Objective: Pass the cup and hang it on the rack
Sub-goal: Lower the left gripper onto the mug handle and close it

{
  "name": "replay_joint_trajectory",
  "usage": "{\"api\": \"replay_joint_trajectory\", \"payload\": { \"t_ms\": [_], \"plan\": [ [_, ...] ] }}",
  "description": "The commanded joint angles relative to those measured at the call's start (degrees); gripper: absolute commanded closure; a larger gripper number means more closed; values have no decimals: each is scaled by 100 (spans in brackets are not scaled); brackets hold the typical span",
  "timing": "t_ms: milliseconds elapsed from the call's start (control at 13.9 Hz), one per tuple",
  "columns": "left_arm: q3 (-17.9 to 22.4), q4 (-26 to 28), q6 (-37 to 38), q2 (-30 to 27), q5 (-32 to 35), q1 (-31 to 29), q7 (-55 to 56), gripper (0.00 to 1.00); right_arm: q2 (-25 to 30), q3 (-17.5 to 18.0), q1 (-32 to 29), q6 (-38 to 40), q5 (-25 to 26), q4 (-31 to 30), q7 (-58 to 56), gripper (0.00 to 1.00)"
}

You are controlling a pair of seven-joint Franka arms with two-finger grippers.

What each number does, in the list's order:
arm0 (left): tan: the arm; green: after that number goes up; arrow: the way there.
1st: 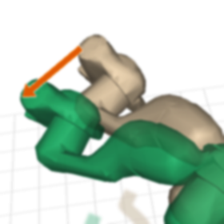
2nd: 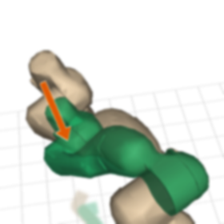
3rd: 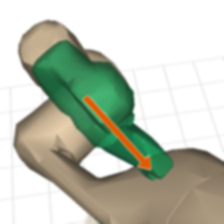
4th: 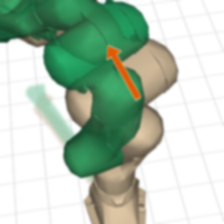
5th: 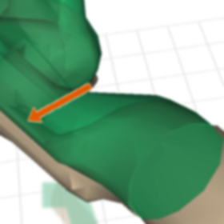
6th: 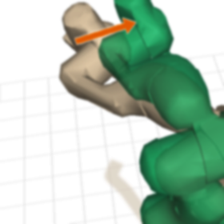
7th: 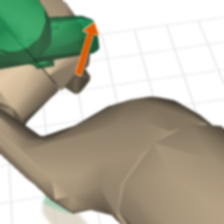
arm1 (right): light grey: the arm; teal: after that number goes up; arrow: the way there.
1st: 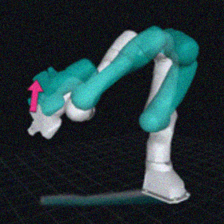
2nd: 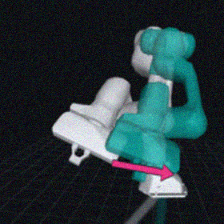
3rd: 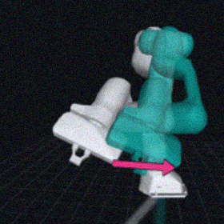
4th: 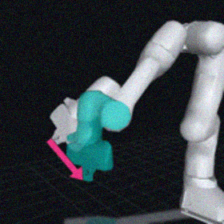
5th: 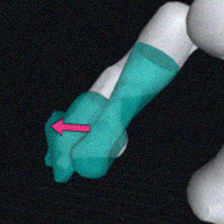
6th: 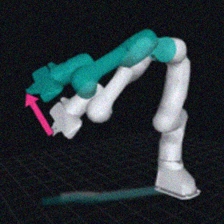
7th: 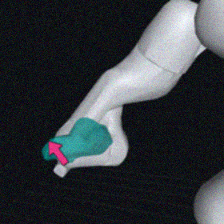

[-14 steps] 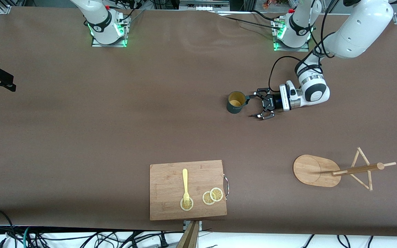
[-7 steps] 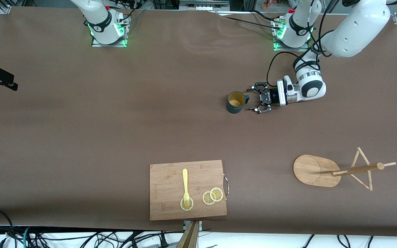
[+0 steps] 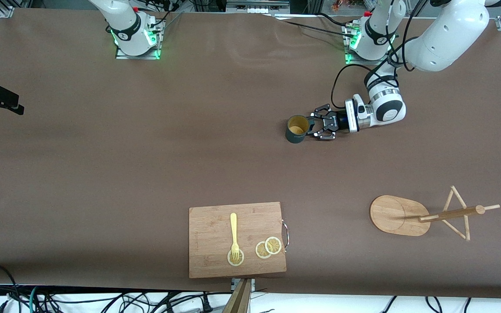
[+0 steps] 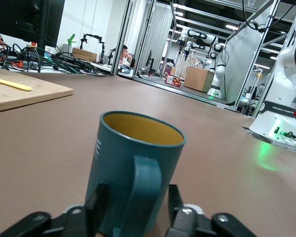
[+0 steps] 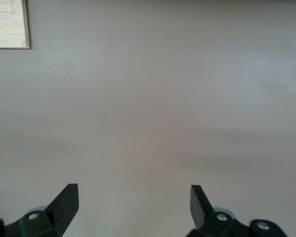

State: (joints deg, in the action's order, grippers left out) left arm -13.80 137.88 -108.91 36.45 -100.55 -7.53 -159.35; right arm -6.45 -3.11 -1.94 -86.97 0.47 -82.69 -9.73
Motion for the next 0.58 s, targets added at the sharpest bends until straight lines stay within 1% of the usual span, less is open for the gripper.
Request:
{"api": "replay_joint_trajectory", "payload": {
  "t_ms": [0, 144, 361, 505],
  "plan": [
    [-44, 152, 142, 55, -290, -152, -1362, 81, -5, 21, -70, 66, -99, 42, -56, 0],
    [-44, 143, 142, 55, -290, -214, -1344, 90, -5, 21, -61, 75, -73, 42, -56, 0],
    [-53, 143, 220, 73, -281, -301, -1178, 91, -5, 21, -70, 75, -64, 51, -47, 0],
    [-53, 152, 527, 47, -281, -389, -845, 91, -5, 21, -79, 75, -56, 42, -56, 0]
  ]
}}
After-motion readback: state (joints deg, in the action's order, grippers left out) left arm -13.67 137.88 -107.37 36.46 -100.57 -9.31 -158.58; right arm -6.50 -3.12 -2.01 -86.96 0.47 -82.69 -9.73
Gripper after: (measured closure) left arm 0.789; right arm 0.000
